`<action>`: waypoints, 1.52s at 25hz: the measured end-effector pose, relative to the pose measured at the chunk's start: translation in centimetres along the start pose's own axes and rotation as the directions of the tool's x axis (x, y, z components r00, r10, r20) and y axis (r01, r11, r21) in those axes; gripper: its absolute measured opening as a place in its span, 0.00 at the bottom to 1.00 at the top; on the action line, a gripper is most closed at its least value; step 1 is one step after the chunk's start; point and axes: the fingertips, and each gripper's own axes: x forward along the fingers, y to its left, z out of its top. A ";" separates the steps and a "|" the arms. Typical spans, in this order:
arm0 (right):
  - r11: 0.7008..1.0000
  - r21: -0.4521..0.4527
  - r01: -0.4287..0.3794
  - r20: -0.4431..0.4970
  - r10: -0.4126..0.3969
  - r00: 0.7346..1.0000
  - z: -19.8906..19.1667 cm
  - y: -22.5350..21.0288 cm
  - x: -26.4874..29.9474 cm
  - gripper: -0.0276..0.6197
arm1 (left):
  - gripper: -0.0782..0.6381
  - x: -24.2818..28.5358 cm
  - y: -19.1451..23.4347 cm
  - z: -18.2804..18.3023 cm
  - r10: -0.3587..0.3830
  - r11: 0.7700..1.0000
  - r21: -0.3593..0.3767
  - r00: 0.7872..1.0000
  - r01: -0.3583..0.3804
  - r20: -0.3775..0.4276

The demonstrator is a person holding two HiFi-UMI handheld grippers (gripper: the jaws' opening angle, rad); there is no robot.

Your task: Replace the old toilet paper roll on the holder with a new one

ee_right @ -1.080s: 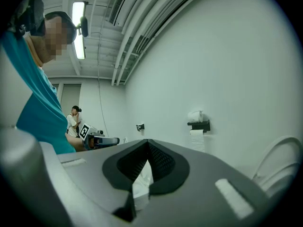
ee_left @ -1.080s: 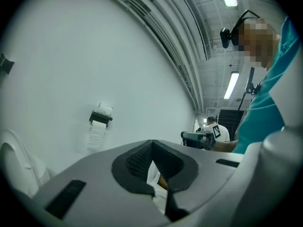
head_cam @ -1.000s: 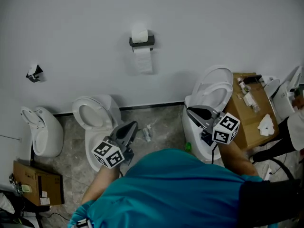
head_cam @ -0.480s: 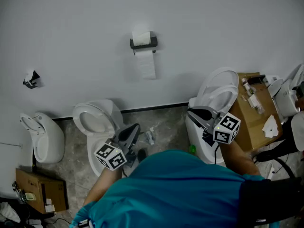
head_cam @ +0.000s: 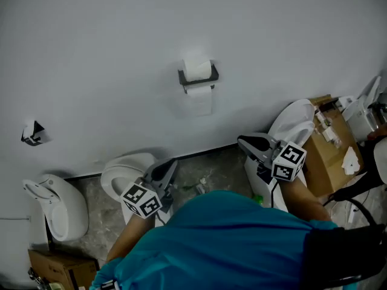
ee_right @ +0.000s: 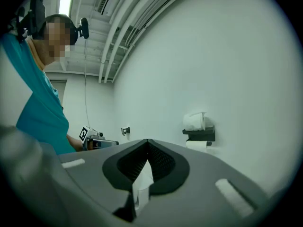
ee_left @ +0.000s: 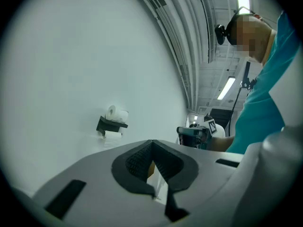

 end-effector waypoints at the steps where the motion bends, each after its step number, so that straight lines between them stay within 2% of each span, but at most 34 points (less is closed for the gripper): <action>1: 1.000 -0.003 0.007 0.001 -0.007 1.000 0.2 -0.3 1.2 0.05 | 0.12 0.1 1.2 0.5 -0.006 1.000 0.003 1.000 0.006 -0.004; 7: 0.999 0.002 0.047 -0.007 -0.047 0.999 0.3 -2.9 5.9 0.05 | 0.12 1.2 6.7 1.8 -0.045 0.999 0.000 0.999 0.045 -0.014; 13: 0.999 0.032 0.043 -0.030 -0.042 0.999 -0.1 -6.6 7.6 0.05 | 0.12 3.8 9.4 1.9 -0.035 0.999 -0.027 0.999 0.034 -0.019; 17: 0.998 0.055 -0.010 -0.008 0.011 1.000 0.3 -9.9 8.0 0.05 | 0.12 6.5 10.1 1.6 0.008 1.000 -0.023 1.000 -0.009 -0.024; 20: 0.995 0.059 -0.075 -0.007 0.075 0.997 0.3 -13.2 7.8 0.05 | 0.12 9.1 10.2 1.5 0.072 0.997 -0.010 0.997 -0.072 -0.018; 24: 0.985 0.038 -0.167 -0.035 0.168 0.985 0.7 -17.8 7.6 0.05 | 0.12 12.8 10.4 2.0 0.176 0.984 -0.027 0.984 -0.176 0.015; 28: 0.972 0.037 -0.234 -0.036 0.235 0.971 1.4 -21.6 7.4 0.05 | 0.12 16.3 10.5 2.1 0.236 0.972 -0.023 0.971 -0.235 0.038; 33: 0.963 0.053 -0.264 -0.050 0.267 0.962 0.6 -23.7 7.7 0.05 | 0.12 18.6 11.0 2.3 0.256 0.966 0.016 0.966 -0.257 0.021; 38: 0.973 0.033 -0.227 -0.087 0.229 0.970 -0.7 -23.5 9.6 0.05 | 0.12 17.9 12.9 2.1 0.222 0.975 0.008 0.975 -0.222 -0.004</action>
